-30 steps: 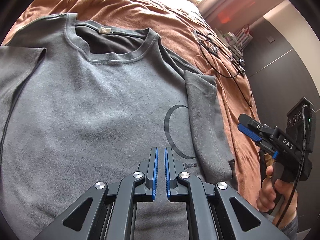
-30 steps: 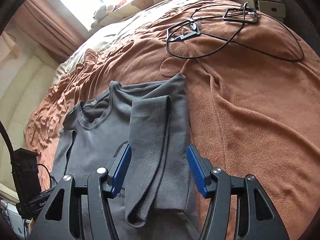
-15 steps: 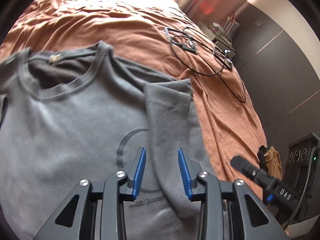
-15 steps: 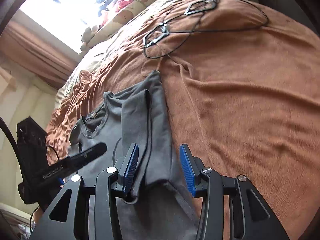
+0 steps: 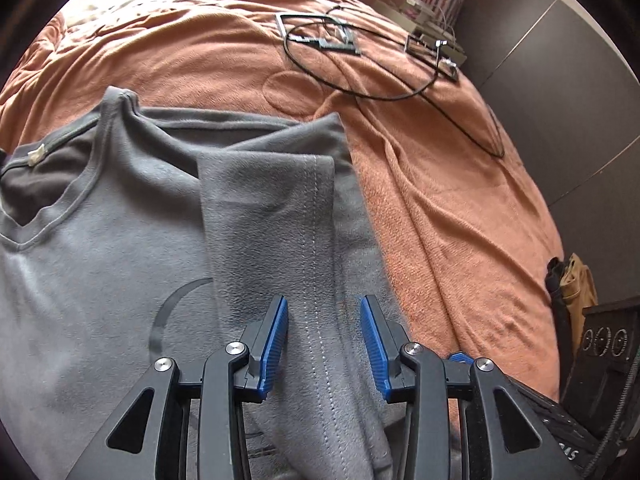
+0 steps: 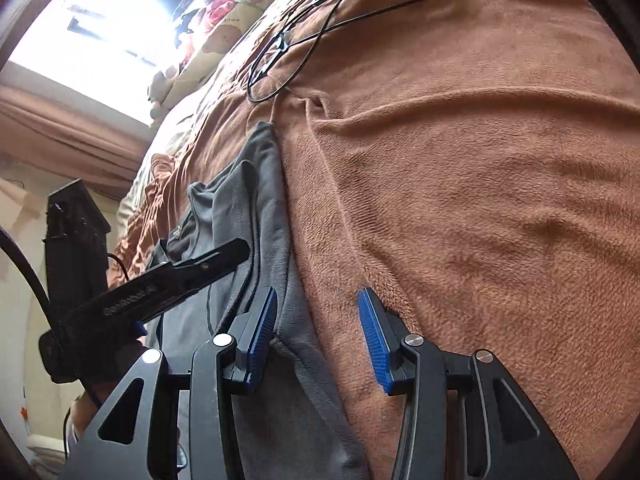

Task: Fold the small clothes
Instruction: 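Pinch the folded side with the left tool and smooth it flat, then pinch the folded side edge again with the left tool, then open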

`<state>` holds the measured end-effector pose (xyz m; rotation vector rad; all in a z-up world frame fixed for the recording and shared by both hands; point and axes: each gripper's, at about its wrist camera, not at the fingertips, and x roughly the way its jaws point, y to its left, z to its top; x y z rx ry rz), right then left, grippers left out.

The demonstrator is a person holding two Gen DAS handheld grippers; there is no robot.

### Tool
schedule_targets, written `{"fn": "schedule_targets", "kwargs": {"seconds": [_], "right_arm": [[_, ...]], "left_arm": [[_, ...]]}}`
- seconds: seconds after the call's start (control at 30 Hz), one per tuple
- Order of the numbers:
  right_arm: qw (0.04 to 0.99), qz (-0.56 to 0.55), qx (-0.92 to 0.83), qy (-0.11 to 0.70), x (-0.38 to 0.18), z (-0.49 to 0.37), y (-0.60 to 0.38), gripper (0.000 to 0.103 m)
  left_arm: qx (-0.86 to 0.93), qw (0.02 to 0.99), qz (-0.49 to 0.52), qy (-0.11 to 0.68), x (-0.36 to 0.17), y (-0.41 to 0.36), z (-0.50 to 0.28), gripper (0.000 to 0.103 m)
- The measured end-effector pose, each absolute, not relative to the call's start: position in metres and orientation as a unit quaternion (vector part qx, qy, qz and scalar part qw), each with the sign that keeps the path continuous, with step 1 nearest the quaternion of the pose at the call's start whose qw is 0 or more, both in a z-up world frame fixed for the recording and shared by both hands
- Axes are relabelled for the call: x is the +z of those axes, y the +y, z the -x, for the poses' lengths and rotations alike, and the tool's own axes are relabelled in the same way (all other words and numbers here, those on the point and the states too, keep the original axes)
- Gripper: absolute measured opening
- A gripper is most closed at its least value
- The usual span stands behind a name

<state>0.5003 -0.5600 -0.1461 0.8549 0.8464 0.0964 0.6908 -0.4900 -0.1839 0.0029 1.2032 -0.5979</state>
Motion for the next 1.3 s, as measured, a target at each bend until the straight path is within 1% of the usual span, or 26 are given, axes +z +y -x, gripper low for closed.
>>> {"fn": "schedule_targets", "kwargs": {"seconds": [0.07, 0.2, 0.23, 0.3, 0.4, 0.43, 0.53, 0.83, 1.07, 1.1, 1.13, 1.17, 1.2, 1.23, 1.3], "right_arm": [[0.822, -0.411, 0.042, 0.392, -0.146, -0.496, -0.566, 0.04], [0.817, -0.425, 0.04, 0.387, -0.148, -0.492, -0.572, 0.04], [0.817, -0.425, 0.04, 0.387, -0.148, -0.492, -0.572, 0.04], [0.819, -0.421, 0.038, 0.387, -0.147, -0.492, -0.571, 0.041], [0.827, -0.411, 0.046, 0.382, -0.141, -0.494, -0.564, 0.04], [0.829, -0.405, 0.046, 0.382, -0.139, -0.496, -0.561, 0.041], [0.835, -0.389, 0.049, 0.386, -0.136, -0.5, -0.553, 0.04], [0.844, -0.34, 0.054, 0.412, -0.132, -0.515, -0.524, 0.041], [0.842, -0.319, 0.059, 0.431, -0.134, -0.53, -0.507, 0.041], [0.843, -0.316, 0.059, 0.432, -0.133, -0.531, -0.506, 0.041], [0.844, -0.313, 0.058, 0.432, -0.132, -0.531, -0.505, 0.04], [0.845, -0.311, 0.058, 0.431, -0.13, -0.531, -0.504, 0.041], [0.846, -0.308, 0.057, 0.432, -0.129, -0.532, -0.503, 0.041], [0.847, -0.302, 0.056, 0.433, -0.128, -0.533, -0.501, 0.041], [0.85, -0.291, 0.053, 0.437, -0.129, -0.533, -0.498, 0.04]], "left_arm": [[-0.273, 0.784, -0.024, 0.556, -0.187, -0.499, -0.688, 0.045], [-0.253, 0.791, -0.068, 0.552, -0.193, -0.511, -0.684, 0.045], [-0.248, 0.793, -0.073, 0.552, -0.194, -0.512, -0.684, 0.038], [-0.234, 0.797, -0.084, 0.55, -0.194, -0.511, -0.684, 0.028], [-0.247, 0.793, -0.06, 0.553, -0.187, -0.499, -0.686, 0.009], [-0.249, 0.794, -0.058, 0.551, -0.183, -0.494, -0.686, 0.006], [-0.248, 0.799, -0.043, 0.546, -0.174, -0.474, -0.687, 0.006], [-0.219, 0.807, 0.02, 0.548, -0.16, -0.417, -0.691, 0.006], [-0.194, 0.788, 0.059, 0.582, -0.177, -0.375, -0.689, 0.007], [-0.196, 0.784, 0.069, 0.585, -0.179, -0.371, -0.687, 0.011], [-0.198, 0.781, 0.079, 0.586, -0.18, -0.367, -0.683, 0.018], [-0.199, 0.78, 0.086, 0.587, -0.181, -0.364, -0.679, 0.023], [-0.199, 0.781, 0.089, 0.585, -0.182, -0.362, -0.675, 0.031], [-0.201, 0.78, 0.093, 0.585, -0.183, -0.361, -0.673, 0.036], [-0.208, 0.775, 0.102, 0.588, -0.185, -0.361, -0.664, 0.036]]}}
